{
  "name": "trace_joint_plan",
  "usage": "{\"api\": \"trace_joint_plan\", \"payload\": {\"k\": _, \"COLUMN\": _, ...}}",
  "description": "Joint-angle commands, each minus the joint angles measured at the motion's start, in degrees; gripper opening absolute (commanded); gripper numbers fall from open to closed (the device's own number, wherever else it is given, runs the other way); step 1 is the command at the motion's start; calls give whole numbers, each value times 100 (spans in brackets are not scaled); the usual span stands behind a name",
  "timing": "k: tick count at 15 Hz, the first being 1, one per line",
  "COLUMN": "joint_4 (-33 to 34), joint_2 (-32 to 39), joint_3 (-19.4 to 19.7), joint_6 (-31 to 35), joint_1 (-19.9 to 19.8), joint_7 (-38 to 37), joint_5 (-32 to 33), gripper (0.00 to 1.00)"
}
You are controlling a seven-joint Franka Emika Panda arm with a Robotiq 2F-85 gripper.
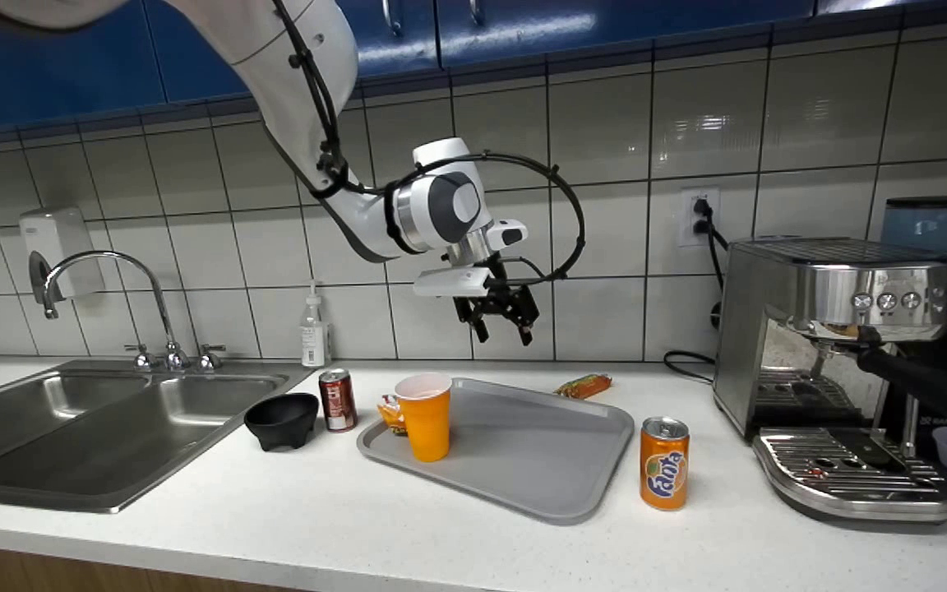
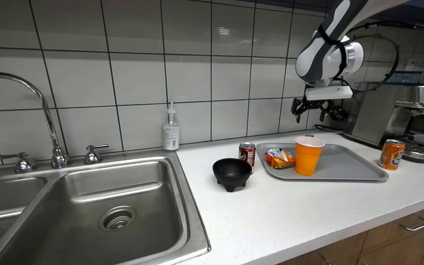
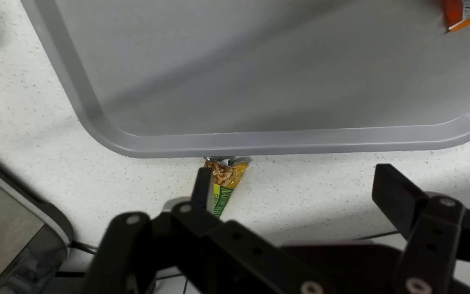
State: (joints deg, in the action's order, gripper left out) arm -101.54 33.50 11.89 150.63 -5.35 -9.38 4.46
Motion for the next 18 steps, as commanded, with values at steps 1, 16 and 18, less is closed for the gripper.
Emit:
{"api": "trace_joint_plan", "payload": {"k": 1, "joint_4": 621, "joint_2": 411, "joint_3": 14, "joint_6": -197, "joint_1": -74, "joint_7": -200, "joint_5": -138, "gripper": 100}}
{"api": "trace_joint_plan", "payload": {"k": 16, "joint_4": 1221, "joint_2": 875, "joint_3": 80, "joint_6": -236, "joint_1": -94, "joint_7": -421, "joint_5": -208, "gripper": 100}}
{"api": "trace_joint_plan", "payload": {"k": 18, "joint_4": 1243, "joint_2": 889, "joint_3": 81, "joint_6": -238, "joint_1": -94, "joint_7": -430, "joint_5": -209, "gripper": 100}}
